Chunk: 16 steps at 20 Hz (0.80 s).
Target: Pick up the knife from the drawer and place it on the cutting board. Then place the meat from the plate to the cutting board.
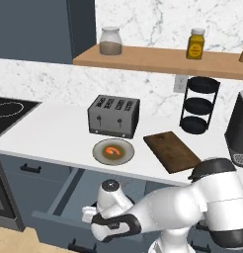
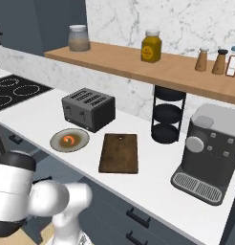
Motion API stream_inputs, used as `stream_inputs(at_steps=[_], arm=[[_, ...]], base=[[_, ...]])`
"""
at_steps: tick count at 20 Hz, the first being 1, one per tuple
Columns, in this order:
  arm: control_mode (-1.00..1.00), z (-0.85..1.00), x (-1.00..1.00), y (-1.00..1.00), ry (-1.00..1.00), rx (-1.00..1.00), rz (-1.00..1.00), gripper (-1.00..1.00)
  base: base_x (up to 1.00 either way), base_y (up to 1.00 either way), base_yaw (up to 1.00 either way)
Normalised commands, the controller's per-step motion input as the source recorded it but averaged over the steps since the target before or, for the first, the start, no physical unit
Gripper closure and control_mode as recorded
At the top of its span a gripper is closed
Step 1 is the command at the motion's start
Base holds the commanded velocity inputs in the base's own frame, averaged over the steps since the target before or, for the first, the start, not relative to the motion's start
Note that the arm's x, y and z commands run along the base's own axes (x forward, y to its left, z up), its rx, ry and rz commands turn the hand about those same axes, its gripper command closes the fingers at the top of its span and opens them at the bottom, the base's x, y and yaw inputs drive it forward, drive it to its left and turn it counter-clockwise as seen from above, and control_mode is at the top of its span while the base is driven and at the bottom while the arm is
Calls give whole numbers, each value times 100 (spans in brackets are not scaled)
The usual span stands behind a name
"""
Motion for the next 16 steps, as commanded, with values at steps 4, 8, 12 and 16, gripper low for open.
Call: stream_inputs(at_steps=[4,8,12,16], arm=[[-100,-13,-100,28,0,9,0,-100],[-100,-4,-95,30,0,12,0,-100],[-100,43,-46,23,-5,3,0,-100],[-100,59,24,1,-12,0,0,-100]], base=[[0,0,0],[0,0,0],[0,0,0],[0,0,0]])
